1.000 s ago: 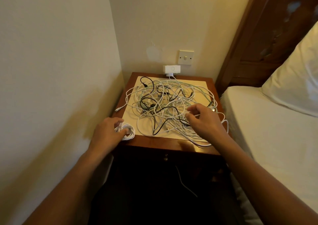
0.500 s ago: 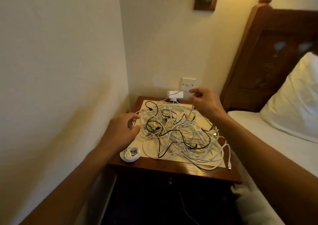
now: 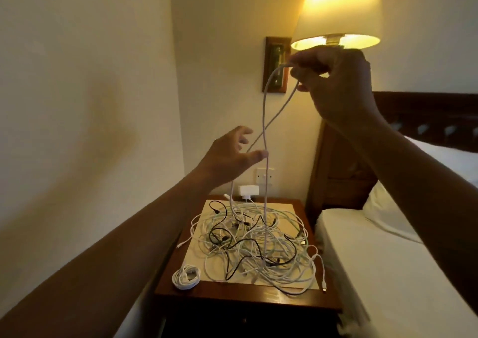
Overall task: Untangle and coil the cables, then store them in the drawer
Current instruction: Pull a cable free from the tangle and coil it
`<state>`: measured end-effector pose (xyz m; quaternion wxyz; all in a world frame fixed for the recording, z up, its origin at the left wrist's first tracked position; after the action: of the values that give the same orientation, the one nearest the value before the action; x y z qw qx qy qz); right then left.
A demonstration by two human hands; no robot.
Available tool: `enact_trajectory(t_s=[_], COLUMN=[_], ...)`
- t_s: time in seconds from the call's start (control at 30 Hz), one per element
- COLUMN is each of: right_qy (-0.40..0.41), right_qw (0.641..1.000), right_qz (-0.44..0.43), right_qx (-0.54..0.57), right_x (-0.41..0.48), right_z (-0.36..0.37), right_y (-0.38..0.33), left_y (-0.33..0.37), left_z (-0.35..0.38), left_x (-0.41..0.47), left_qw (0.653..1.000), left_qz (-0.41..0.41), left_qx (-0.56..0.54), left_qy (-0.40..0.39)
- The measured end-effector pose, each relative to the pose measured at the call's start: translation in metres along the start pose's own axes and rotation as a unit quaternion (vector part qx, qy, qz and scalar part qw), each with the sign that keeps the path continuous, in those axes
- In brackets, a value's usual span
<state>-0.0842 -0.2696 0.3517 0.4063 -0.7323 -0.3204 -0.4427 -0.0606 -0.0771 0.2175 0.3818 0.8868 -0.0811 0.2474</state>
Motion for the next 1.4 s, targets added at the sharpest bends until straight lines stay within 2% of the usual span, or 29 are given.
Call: enact_trajectory(t_s=[0.1, 0.2, 0.37, 0.5, 0.6, 0.67, 0.73, 0.8, 0.9, 0.97, 1.03, 1.1, 1.17, 1.23, 1.27, 1.33, 1.4], right_qy=[0.014, 0.006, -0.030, -0.049, -0.082, -0.107, -0.111, -0.115, -0.157, -0.185, -0.184, -0.168, -0.155, -0.160, -0.173, -0.218, -0.284], right_qw=[1.000, 0.998, 0.992, 0.980, 0.974, 0.976, 0.979, 0.978, 0.974, 0.972, 0.964, 0.937, 0.926, 0.946, 0.959, 0.969, 0.951], right_qz=[-0.014, -0.007, 0.121, 0.170, 0.173, 0.156, 0.147, 0.150, 0.150, 0.141, 0.176, 0.247, 0.273, 0.235, 0.198, 0.120, 0.117], right_qx=[-0.017, -0.061, 0.007, 0.094, 0.119, 0.107, 0.089, 0.083, 0.056, 0.024, 0.076, 0.182, 0.210, 0.156, 0.103, -0.010, -0.047], right_x=[0.008, 0.002, -0.023, -0.031, -0.032, -0.033, -0.034, -0.038, -0.054, -0.068, -0.078, -0.082, -0.081, -0.080, -0.080, -0.084, -0.093], right_z=[-0.028, -0.052, -0.076, -0.080, -0.075, -0.066, -0.060, -0.055, -0.040, -0.029, -0.022, -0.019, -0.022, -0.024, -0.024, -0.019, -0.010], right_y=[-0.016, -0.011, 0.030, 0.029, 0.019, 0.013, 0.011, 0.012, 0.022, 0.027, 0.033, 0.037, 0.042, 0.047, 0.048, 0.047, 0.053], left_y=[0.039, 0.052, 0.053, 0.073, 0.083, 0.084, 0.075, 0.059, 0.043, 0.036, 0.030, 0.024, 0.013, 0.002, -0.003, -0.015, -0.020], left_z=[0.008, -0.001, -0.014, -0.009, -0.011, -0.015, -0.022, -0.033, -0.049, -0.053, -0.051, -0.048, -0.049, -0.052, -0.053, -0.056, -0.057], left_x=[-0.007, -0.014, -0.028, -0.051, -0.066, -0.069, -0.065, -0.060, -0.057, -0.059, -0.062, -0.066, -0.069, -0.070, -0.071, -0.072, -0.074], left_qw=[0.987, 0.981, 0.954, 0.977, 0.984, 0.982, 0.975, 0.948, 0.876, 0.855, 0.856, 0.867, 0.910, 0.960, 0.970, 0.973, 0.974], left_qz=[-0.009, -0.014, -0.061, 0.028, 0.070, 0.062, 0.018, -0.039, -0.072, -0.085, -0.099, -0.104, -0.095, -0.073, -0.069, -0.086, -0.097], left_qx=[-0.156, -0.193, -0.293, -0.205, -0.160, -0.177, -0.219, -0.314, -0.476, -0.511, -0.506, -0.486, -0.401, -0.271, -0.232, -0.214, -0.202], left_qy=[-0.026, -0.007, -0.012, -0.050, -0.033, -0.029, -0.030, -0.032, -0.031, -0.026, -0.028, -0.040, -0.039, -0.014, -0.001, 0.021, 0.031])
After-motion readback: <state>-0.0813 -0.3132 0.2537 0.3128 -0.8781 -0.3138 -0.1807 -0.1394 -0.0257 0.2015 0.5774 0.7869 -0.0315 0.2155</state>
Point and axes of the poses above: each hand's wrist, its own x-axis towards the middle knuckle, its own z-axis out of the palm, y = z × x, the point moved 8 cm from there along x, towards the middle knuckle, and after that the axes turned 4 degrees about y, right-handed, at the moved point
